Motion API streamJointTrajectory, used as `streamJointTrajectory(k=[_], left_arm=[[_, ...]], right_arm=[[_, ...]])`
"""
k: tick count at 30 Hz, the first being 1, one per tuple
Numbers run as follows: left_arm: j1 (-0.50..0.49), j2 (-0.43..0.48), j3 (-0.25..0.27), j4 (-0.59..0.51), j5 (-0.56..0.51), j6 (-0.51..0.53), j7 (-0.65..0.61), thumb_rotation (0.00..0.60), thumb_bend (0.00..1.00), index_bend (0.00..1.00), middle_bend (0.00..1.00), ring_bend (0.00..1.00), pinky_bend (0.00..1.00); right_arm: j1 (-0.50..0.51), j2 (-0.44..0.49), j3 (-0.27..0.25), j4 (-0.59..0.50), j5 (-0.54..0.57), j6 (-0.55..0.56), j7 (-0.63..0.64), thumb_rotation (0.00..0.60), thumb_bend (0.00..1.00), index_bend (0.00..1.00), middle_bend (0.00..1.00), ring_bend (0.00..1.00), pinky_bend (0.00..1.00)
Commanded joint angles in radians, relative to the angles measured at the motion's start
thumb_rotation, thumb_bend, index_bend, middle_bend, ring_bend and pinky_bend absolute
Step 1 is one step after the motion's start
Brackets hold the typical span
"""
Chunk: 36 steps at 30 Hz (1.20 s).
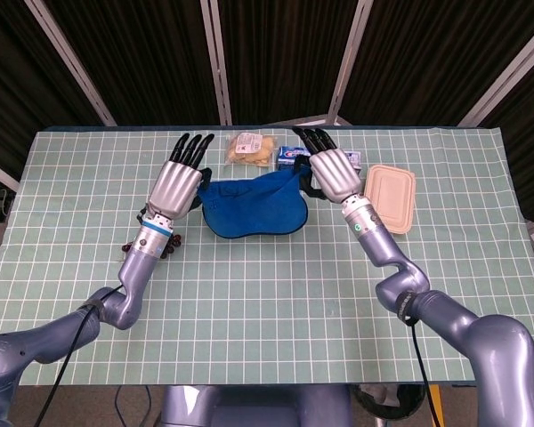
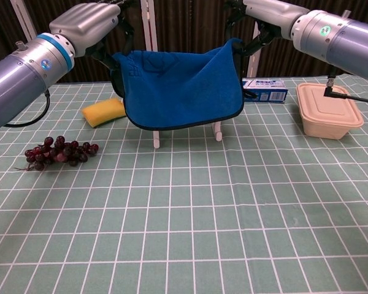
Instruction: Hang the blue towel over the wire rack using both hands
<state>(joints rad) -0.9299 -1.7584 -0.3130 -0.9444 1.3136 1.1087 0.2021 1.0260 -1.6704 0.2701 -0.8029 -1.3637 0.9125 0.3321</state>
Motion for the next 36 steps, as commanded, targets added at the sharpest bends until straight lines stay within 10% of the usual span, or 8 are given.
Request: streamJointTrajectory(k=[1,12,19,24,36], left_arm=[[-0.003,-0.012,0.005,0.018,-0.001,-0.004,-0.009,0.6,0.42,0.67,0.0,0.0,0.0],[-0.013,-0.045,0.013,0.077,-0.011,-0.027,-0.037,0.6,0.42,0.62,0.0,0.0,0.0],[-0.021,-0.056,0.017,0.108,-0.012,-0.048,-0.077,0.6,0.39,0.28,0.0,0.0,0.0],[-0.022,-0.059,0.01,0.114,-0.032,-0.068,-0.077,0.6,0.18,0.0,0.0,0.0,0.0],[0.022,0.012,-0.007,0.034,-0.112,-0.1,-0.004,0.6,0.0,0.0,0.0,0.0,0.0]], right_arm=[[0.003,-0.015,-0.007,0.023,-0.008,-0.003,0.018,0.6,0.56,0.66,0.0,0.0,0.0],[0.013,-0.054,-0.021,0.094,-0.019,-0.016,0.038,0.6,0.55,0.66,0.0,0.0,0.0],[0.022,-0.074,-0.03,0.126,-0.027,-0.029,0.057,0.6,0.5,0.68,0.0,0.0,0.0],[0.023,-0.08,-0.034,0.14,-0.026,-0.041,0.056,0.6,0.25,0.4,0.0,0.0,0.0],[-0.016,-0.024,-0.026,0.055,-0.022,0.018,0.033,0.6,0.0,0.22,0.0,0.0,0.0]])
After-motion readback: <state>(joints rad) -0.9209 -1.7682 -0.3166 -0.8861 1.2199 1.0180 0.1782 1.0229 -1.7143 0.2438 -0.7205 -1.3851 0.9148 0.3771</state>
